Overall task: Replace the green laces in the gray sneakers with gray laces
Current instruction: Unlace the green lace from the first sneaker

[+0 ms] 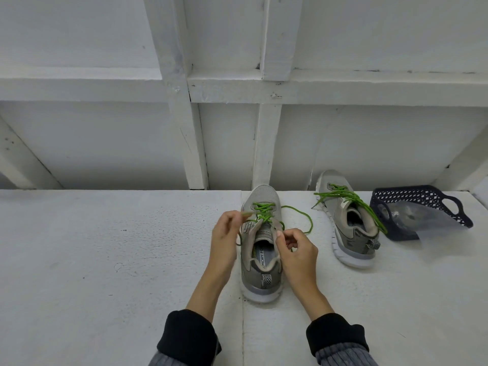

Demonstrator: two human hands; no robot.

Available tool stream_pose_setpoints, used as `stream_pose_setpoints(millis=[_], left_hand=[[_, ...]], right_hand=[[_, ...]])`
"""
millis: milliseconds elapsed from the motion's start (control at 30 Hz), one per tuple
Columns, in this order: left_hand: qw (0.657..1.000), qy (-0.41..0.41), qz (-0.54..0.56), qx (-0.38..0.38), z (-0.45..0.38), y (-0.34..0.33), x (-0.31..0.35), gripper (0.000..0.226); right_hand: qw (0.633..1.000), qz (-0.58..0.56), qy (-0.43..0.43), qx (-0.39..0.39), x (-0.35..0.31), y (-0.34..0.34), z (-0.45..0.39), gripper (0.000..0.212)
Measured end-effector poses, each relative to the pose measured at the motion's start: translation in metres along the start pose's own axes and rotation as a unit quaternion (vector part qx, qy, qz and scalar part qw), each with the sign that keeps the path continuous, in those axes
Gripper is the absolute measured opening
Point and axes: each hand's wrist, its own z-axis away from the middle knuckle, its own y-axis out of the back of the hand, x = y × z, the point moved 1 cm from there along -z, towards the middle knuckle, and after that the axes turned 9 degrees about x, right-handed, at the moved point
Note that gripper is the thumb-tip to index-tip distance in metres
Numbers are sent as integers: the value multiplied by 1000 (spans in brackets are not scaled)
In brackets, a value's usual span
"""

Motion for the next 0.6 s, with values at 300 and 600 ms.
stream_pose_setpoints(millis=[300,600], left_hand=[[960,10,-252,117,-11,46,-36,8],[954,-137,-263,33,-2,12,-13,4]], right_hand=[[1000,-12,-12,-1,-4,1,1,14],[999,0,-40,-37,-11,0,-7,11]])
